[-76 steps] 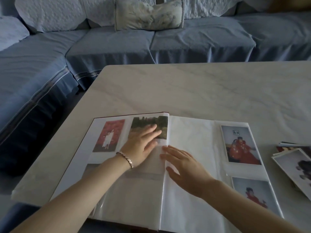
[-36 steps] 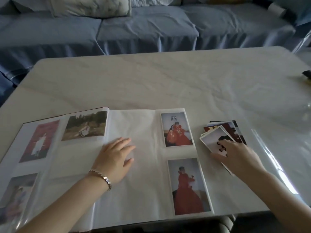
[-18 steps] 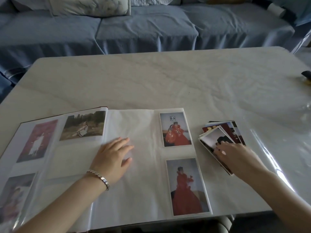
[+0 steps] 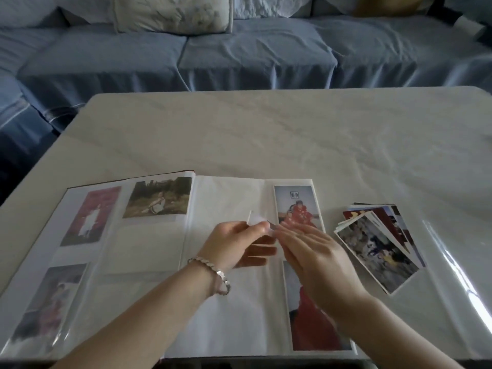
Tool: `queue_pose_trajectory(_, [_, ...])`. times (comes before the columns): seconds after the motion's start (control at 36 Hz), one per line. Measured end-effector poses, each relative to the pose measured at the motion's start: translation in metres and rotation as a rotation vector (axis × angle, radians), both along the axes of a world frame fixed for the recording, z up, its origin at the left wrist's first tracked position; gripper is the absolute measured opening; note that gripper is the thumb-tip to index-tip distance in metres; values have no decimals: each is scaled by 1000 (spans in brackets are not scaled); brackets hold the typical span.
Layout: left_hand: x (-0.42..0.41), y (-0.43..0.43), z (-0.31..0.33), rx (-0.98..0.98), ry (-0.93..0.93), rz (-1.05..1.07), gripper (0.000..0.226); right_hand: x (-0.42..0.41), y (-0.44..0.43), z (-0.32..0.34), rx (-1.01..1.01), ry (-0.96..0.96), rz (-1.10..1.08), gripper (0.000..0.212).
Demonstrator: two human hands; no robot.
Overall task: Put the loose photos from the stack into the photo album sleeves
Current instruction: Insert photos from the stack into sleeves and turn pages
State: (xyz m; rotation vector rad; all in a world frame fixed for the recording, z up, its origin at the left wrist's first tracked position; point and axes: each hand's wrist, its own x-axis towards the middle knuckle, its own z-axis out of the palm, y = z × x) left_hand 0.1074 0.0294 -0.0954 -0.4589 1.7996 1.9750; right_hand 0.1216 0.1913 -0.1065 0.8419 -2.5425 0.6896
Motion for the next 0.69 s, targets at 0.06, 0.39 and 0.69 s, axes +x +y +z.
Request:
queue_pose_trajectory(0.06, [1, -6, 0, -63, 65, 81, 14, 0, -14, -1, 8, -44, 107, 27])
queue_pose_trajectory(0.39, [11, -90, 26, -1014, 554, -372, 14, -27, -51, 35, 105, -429, 72, 30])
queue_pose_trajectory(0.69, [23, -124, 21, -697, 329, 233, 71, -35, -92, 25, -848, -925, -51, 27])
